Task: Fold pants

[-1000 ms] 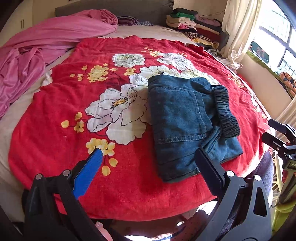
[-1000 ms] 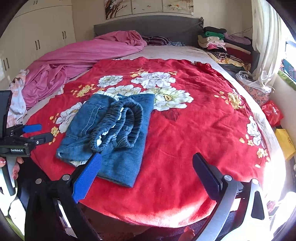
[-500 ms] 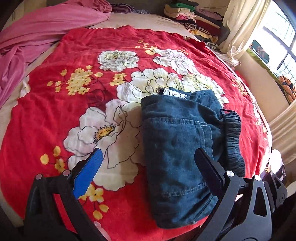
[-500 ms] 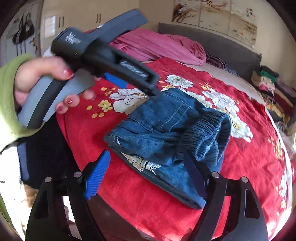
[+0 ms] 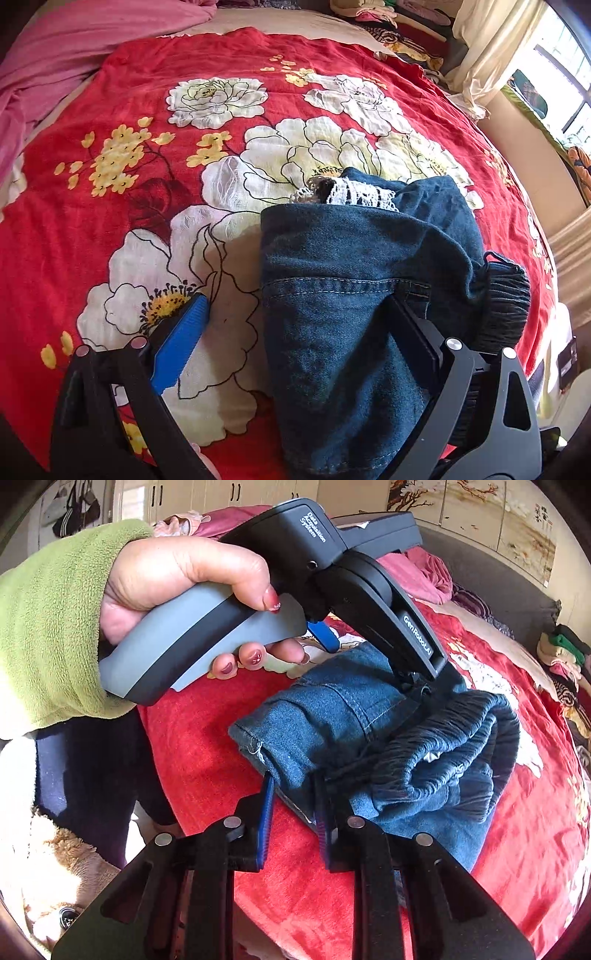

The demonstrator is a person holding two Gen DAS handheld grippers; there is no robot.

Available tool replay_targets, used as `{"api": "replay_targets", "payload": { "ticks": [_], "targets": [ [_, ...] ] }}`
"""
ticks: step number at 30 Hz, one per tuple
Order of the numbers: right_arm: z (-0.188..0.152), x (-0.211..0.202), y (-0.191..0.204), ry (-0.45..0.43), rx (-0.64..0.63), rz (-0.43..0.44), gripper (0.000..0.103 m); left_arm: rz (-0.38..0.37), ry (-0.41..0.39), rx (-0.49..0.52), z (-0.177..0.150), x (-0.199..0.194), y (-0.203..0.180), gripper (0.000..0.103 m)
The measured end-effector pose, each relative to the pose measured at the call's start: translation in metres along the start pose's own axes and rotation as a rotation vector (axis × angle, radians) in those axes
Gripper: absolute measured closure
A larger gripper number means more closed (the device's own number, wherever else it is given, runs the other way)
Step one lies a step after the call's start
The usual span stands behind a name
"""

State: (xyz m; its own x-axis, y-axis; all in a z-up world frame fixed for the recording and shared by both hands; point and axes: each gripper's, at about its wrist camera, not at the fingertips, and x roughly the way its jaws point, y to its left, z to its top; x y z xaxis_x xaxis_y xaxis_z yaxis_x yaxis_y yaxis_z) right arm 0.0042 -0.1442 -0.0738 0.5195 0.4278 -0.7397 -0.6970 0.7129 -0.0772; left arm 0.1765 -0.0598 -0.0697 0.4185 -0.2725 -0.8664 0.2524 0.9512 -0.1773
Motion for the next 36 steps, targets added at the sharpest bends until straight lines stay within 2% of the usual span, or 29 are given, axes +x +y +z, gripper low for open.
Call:
{"api": "replay_targets", "payload": {
  "ticks": [5,9,11,14,16,17,21,24,28,32,36],
  "targets": [
    [0.002,-0.015,-0.004,0.027,0.06,0.048,0.081,-0.008,-0.019,-0.017,-0.005,-0.01,0.0,0.014],
    [0.002,-0.049,-0.01,-0.041,0.114,0.057,0.081,0.016,-0.079,0.002,-0.01,-0.03,-0.003,0.014],
    [0.003,-0.063,-0.018,-0.067,0.142,0.03,0.08,0.019,-0.115,-0.002,-0.013,-0.041,-0.004,0.014],
    [0.007,-0.08,-0.033,-0.115,0.206,-0.019,0.069,0.039,-0.163,0.01,-0.019,-0.058,-0.007,0.014],
    [0.008,-0.089,-0.045,-0.143,0.254,-0.057,0.054,0.048,-0.19,0.017,-0.023,-0.068,-0.008,0.012],
    [0.007,-0.092,-0.053,-0.157,0.283,-0.064,0.053,0.049,-0.201,0.014,-0.025,-0.073,-0.008,0.01],
    [0.002,-0.113,-0.079,-0.211,0.391,-0.136,0.03,0.033,-0.213,0.0,-0.032,-0.083,-0.008,0.01],
    [0.002,-0.123,-0.097,-0.238,0.429,-0.21,0.018,0.034,-0.222,0.006,-0.037,-0.087,-0.012,0.01],
    [0.0,-0.131,-0.117,-0.236,0.469,-0.293,0.014,0.027,-0.227,0.011,-0.039,-0.091,-0.017,0.01],
    [-0.007,-0.133,-0.138,-0.248,0.556,-0.308,0.011,0.056,-0.235,0.036,-0.042,-0.093,-0.02,0.01],
    [-0.013,-0.124,-0.153,-0.217,0.596,-0.318,0.011,0.085,-0.235,0.037,-0.043,-0.089,-0.018,0.01]
  ]
}}
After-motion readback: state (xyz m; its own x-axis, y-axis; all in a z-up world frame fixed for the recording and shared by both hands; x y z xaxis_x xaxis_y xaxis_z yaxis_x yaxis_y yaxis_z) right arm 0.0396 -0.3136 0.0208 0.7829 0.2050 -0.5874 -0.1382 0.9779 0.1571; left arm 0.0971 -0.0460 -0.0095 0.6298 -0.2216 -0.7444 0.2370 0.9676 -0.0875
